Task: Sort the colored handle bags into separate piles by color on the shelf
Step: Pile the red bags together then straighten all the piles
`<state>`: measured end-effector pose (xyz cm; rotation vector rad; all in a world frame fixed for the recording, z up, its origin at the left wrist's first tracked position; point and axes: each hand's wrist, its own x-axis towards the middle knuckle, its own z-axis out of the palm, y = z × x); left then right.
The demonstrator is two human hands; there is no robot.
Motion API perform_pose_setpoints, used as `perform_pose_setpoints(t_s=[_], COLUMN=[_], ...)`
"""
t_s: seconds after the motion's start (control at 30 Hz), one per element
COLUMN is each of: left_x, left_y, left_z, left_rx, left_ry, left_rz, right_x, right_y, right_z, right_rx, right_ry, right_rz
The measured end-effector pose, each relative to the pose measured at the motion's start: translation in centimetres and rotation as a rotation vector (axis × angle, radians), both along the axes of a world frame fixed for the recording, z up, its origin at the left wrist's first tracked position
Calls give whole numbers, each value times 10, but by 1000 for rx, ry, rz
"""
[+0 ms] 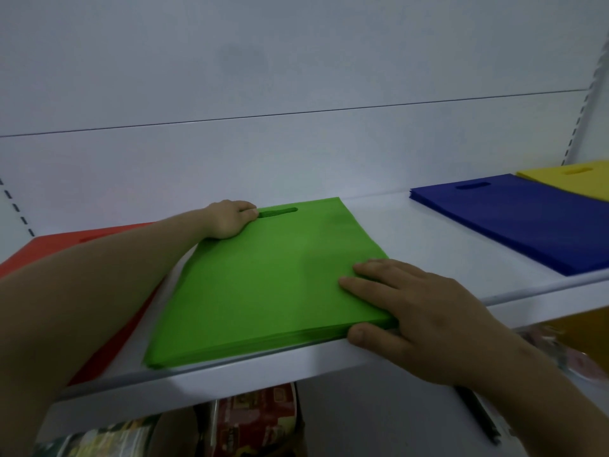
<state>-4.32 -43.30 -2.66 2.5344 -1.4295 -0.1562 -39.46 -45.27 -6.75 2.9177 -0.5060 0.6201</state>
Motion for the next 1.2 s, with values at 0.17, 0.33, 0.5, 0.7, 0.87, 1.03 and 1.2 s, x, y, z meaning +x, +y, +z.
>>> perform_pose_setpoints(t_s=[0.17,0.33,0.5,0.7,0.87,1.03,1.2], left_x=[-2,-16,-48,-88,-108,-117,-135], left_y=[6,28,66,102,107,111,128], left_z=[13,32,32,25,19,12,17], left_rx=[72,110,147,142,116,94,28], left_ry=[-41,-108,-102,-62,14,23,-6], left_rz=[32,32,32,98,146,184,132], right_x=[-9,12,96,152,166,168,170], right_y=[-2,-14,-71,-112,-117,-117,-123], right_z=[21,70,77,59,44,40,46], right_rx=[258,391,332,344,369,360,401], right_ry=[237,150,186,286,334,306,239], right_rz=[2,21,-48,-180,-224,-224,-219])
